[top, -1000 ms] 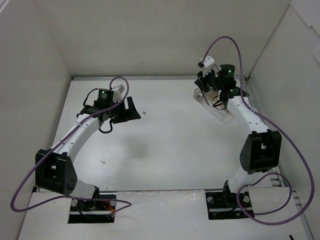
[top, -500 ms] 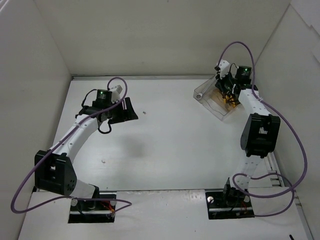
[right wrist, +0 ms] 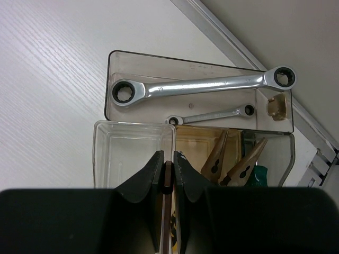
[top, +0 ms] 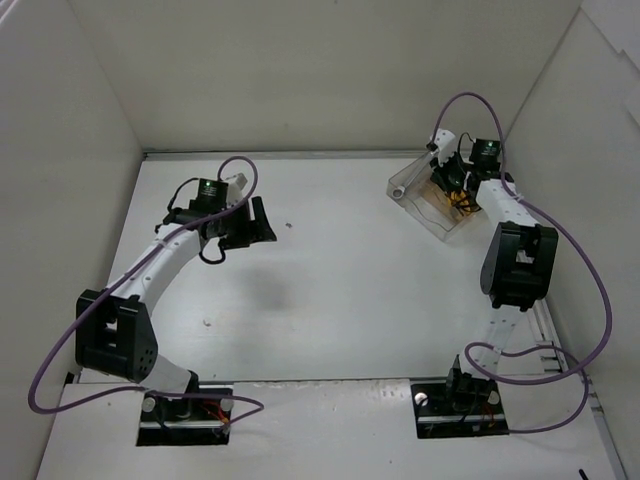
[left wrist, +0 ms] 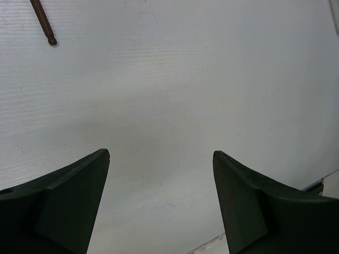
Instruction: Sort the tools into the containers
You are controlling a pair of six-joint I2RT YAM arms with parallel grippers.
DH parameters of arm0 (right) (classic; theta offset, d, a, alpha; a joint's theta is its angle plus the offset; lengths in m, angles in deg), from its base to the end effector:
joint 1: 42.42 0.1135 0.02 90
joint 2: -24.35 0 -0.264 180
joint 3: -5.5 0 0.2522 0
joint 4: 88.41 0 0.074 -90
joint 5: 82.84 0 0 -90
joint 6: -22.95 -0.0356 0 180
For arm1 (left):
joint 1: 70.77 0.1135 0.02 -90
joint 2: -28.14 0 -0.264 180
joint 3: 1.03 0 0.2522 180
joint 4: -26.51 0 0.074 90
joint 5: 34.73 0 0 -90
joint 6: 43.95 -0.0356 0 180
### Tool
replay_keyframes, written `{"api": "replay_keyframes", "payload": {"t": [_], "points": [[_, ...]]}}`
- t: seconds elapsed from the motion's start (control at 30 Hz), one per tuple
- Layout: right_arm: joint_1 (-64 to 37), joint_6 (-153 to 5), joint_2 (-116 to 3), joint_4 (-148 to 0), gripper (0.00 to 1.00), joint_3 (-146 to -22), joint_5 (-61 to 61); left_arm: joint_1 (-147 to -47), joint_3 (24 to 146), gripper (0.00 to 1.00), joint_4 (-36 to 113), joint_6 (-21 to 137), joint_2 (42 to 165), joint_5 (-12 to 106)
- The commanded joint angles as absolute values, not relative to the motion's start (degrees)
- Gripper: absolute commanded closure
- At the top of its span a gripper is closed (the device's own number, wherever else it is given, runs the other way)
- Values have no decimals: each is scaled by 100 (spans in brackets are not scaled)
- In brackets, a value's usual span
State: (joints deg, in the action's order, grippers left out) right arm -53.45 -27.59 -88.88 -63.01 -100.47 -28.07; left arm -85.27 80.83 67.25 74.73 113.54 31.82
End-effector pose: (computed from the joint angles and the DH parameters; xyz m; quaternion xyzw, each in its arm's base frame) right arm 0.4565 -0.0681 0.2686 -0.3461 0.7750 0.0451 0.5268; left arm 0.3129 -0.0956 0.2866 -0.0330 0.9051 -0.3141 0.2848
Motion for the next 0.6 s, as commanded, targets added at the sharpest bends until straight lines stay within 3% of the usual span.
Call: {"api": "replay_keyframes", "payload": {"t": [0.0, 0.57], "points": [[-5367, -2461, -8762, -6569, 100, -10020, -2905, -8474, 8296, 26, 6646, 7479, 11260, 3250], [-5367, -1722, -8964, -6569, 95, -9862, -3187, -8474, 8348, 25, 6795, 7408, 11366, 3321]]}}
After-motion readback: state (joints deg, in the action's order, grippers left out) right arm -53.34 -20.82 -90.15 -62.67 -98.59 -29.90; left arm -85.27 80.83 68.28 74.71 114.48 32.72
